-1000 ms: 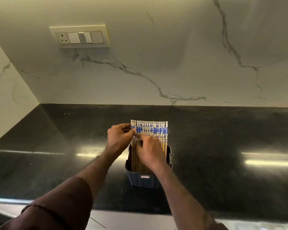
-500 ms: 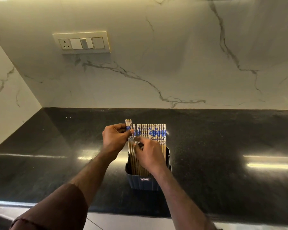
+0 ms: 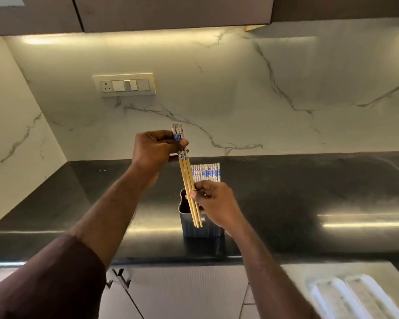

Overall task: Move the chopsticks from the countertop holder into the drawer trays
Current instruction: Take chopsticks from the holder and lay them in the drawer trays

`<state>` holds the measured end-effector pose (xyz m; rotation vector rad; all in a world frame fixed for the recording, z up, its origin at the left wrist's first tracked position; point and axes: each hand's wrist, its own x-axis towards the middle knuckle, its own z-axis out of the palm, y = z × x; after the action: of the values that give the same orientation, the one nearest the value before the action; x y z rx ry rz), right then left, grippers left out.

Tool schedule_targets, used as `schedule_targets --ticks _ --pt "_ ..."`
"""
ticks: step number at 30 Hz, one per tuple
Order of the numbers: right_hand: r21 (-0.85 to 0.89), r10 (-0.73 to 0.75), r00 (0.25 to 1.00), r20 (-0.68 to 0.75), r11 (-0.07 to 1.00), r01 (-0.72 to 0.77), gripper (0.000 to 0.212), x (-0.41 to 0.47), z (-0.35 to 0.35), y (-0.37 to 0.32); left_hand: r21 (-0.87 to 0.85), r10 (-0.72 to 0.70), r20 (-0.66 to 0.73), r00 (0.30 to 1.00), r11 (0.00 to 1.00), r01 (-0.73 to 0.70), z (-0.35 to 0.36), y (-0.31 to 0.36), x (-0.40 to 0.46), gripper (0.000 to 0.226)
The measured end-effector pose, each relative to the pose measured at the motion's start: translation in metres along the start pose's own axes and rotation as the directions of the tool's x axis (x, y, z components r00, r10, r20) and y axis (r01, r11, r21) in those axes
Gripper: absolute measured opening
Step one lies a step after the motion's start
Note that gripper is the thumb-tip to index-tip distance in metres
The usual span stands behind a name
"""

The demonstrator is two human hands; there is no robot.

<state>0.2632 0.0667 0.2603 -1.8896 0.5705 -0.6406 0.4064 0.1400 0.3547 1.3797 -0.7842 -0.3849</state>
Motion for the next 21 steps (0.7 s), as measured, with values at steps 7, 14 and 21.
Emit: schedule_targets --ticks 7,14,21 --pt "0.072 0.232 0.972 0.026 0.970 -0.233 0.014 -0.129 -0.058 0.026 -0.085 -0.186 0.173 0.967 0.975 0.203 0.068 -0.025 -0.092 0.021" --pt "-0.007 0.457 0.878 -0.142 0.887 -0.462 0.006 -0.237 -0.143 0.090 -0.114 -0.382 0.341 0.859 0.890 0.441 0.195 -0.081 -0.170 0.021" --pt "0.012 0.643 0.725 -0.247 0.750 -0.661 0.013 -0.300 -0.231 0.179 0.017 -0.496 0.418 0.761 0.841 0.540 0.335 -0.159 -0.230 0.006"
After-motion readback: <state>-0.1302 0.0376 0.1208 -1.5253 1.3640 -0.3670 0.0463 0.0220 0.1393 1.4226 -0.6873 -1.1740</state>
